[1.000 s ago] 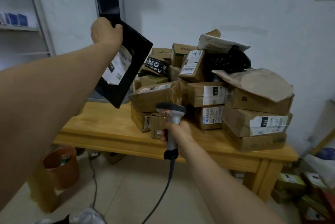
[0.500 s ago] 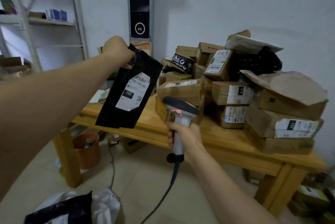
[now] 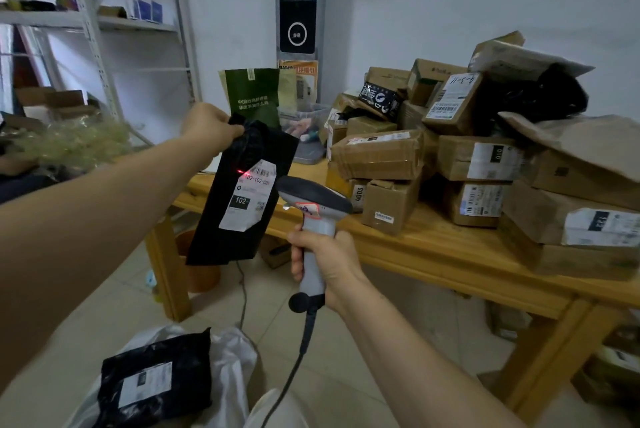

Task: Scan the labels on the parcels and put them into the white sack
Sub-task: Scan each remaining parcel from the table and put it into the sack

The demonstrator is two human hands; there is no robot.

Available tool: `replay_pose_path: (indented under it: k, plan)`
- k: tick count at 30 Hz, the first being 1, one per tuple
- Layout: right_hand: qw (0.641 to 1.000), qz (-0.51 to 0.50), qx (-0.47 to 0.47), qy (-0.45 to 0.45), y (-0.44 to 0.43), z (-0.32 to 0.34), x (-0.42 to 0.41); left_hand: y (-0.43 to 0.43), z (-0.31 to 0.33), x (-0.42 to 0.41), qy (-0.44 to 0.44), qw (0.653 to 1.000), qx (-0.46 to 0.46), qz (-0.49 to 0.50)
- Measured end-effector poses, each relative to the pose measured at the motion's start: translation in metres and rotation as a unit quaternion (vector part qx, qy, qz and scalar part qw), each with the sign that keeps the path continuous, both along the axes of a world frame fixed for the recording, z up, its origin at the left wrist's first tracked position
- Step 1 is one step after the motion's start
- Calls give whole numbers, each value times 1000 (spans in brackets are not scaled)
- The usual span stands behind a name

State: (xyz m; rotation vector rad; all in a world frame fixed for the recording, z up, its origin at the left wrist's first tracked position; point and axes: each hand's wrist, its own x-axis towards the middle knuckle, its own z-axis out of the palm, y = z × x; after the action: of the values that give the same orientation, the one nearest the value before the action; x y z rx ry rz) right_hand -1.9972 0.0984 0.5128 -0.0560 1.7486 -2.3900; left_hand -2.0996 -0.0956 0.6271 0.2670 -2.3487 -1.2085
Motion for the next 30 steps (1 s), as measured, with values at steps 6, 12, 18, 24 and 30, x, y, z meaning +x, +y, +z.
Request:
replay_pose_path:
  k: [6,12,18,24,30]
  plan:
    - [1000,16,0,1,-12,-5,6,-14,-4,9,-4,1000,-6,9]
    - [1000,22,1,16,-15,-2,8,-21,-5,14,-5,1000,-8,14]
    - [999,32,2,13,-19,-2,9,-27,-5,15,-6,1000,4,18]
    - [999,27,18,21,-24,-2,6,-35,-8,14,-3,999,9,33]
    - [999,36,21,22,-30,-3,3,-49,-12,14,-5,999,11,40]
